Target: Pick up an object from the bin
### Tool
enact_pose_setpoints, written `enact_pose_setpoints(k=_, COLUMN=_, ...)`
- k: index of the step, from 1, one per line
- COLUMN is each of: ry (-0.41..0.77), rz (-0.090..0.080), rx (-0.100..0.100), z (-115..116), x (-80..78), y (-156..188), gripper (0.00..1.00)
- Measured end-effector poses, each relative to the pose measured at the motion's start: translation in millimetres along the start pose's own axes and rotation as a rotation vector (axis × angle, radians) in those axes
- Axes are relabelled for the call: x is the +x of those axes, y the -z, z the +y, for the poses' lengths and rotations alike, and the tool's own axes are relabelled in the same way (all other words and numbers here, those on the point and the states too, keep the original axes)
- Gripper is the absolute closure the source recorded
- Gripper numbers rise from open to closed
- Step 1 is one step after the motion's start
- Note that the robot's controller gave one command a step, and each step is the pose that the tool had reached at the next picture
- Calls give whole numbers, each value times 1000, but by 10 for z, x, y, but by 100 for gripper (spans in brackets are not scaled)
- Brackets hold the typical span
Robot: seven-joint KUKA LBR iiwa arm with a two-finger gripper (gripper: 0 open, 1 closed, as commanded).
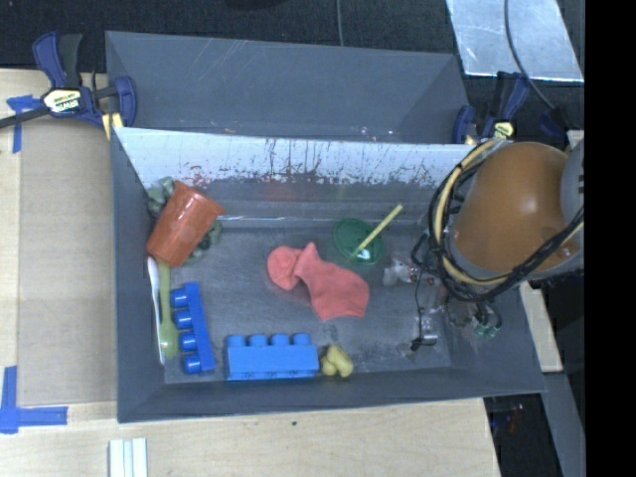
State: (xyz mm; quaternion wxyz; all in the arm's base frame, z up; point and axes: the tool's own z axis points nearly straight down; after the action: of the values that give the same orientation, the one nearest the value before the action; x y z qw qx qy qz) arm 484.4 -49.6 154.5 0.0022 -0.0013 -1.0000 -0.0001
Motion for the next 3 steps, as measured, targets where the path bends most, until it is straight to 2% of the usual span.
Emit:
enact_pose_setpoints(k=1, ry=2, rz=-7, rx=1, z=2, x=-21, y=29, gripper=0)
enact_pose_setpoints(k=2, ry=85, rz=-17, rx=1, z=770, x=-946, y=-784, gripper=0)
enact_pose_setpoints(k=3, ry=5, rz=-11, rx=5, z=1050, x=-111, y=-268, gripper=0)
